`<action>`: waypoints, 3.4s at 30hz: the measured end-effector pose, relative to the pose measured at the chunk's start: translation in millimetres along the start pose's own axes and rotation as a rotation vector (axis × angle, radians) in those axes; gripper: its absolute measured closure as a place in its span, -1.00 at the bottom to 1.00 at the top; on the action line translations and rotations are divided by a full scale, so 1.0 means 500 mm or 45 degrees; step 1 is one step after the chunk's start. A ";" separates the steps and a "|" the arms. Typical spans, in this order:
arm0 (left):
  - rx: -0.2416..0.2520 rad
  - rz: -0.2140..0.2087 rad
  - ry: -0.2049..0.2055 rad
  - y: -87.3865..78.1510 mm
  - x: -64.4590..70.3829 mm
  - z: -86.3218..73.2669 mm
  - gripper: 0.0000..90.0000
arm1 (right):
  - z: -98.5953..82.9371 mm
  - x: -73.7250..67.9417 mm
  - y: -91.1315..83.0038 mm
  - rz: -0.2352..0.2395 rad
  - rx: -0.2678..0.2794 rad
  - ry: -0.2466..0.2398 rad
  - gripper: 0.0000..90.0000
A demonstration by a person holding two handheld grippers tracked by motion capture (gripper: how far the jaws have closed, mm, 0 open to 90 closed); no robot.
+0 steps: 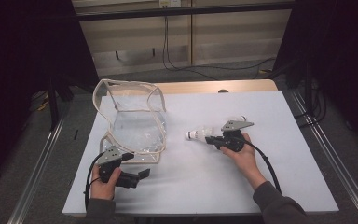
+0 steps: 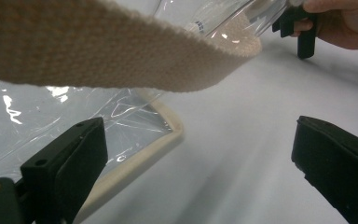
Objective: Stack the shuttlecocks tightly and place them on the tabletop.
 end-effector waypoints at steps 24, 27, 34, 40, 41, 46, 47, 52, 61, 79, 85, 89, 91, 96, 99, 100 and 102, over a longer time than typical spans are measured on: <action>-0.001 0.002 0.003 0.001 0.000 -0.001 -0.92 | 0.001 0.011 -0.001 -0.062 0.015 0.019 0.69; -0.003 0.001 0.004 0.000 0.001 0.000 -0.92 | 0.001 0.012 -0.003 -0.063 0.014 0.022 0.64; 0.003 0.001 0.003 0.000 0.001 0.000 -0.92 | 0.001 0.014 -0.007 -0.076 0.015 0.027 0.54; 0.005 0.003 0.006 -0.001 0.001 0.001 -0.92 | 0.000 0.014 -0.011 -0.084 0.016 0.028 0.46; 0.005 0.002 0.006 -0.001 0.001 0.001 -0.92 | 0.000 0.014 -0.012 -0.087 0.018 0.026 0.46; 0.006 0.002 0.005 -0.001 0.001 0.001 -0.92 | 0.000 0.016 -0.019 -0.092 0.023 0.034 0.40; 0.006 0.003 0.005 -0.001 0.001 0.001 -0.92 | 0.000 0.017 -0.020 -0.096 0.021 0.033 0.39; 0.007 0.000 0.004 0.000 0.003 0.001 -0.92 | 0.002 0.017 -0.029 -0.102 0.024 0.033 0.32; 0.001 -0.003 0.004 0.000 0.004 0.001 -0.92 | 0.003 0.017 -0.041 -0.112 0.020 0.026 0.16; 0.006 -0.008 0.002 0.002 0.005 0.002 -0.92 | 0.001 0.037 -0.074 -0.165 0.030 0.055 -0.19; 0.004 -0.007 0.003 0.002 0.005 0.001 -0.92 | 0.003 0.049 -0.087 -0.189 0.032 0.062 -0.28; 0.004 -0.005 0.004 0.002 0.005 0.002 -0.92 | 0.002 0.055 -0.093 -0.207 0.026 0.062 -0.34; 0.002 -0.005 0.006 0.002 0.006 0.001 -0.92 | 0.002 0.057 -0.097 -0.213 0.027 0.066 -0.35; 0.006 -0.004 0.005 0.002 0.005 0.002 -0.92 | 0.002 0.060 -0.102 -0.224 0.027 0.077 -0.43; 0.005 -0.005 0.006 0.002 0.006 0.002 -0.92 | 0.002 0.061 -0.104 -0.226 0.031 0.076 -0.47; 0.006 -0.007 0.006 0.002 0.006 0.002 -0.92 | 0.003 0.063 -0.106 -0.228 0.032 0.075 -0.48; 0.007 -0.007 0.007 0.002 0.007 0.002 -0.92 | 0.003 0.065 -0.109 -0.231 0.036 0.082 -0.50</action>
Point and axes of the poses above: each handheld gripper's, and its own axes: y roughly forward along the jaws, z roughly out of its top, x roughly to its right, the point moved 9 cm from there along y, roughly forward along the jaws, and after that the axes turned 1 degree about -y, right-handed, at the moved point
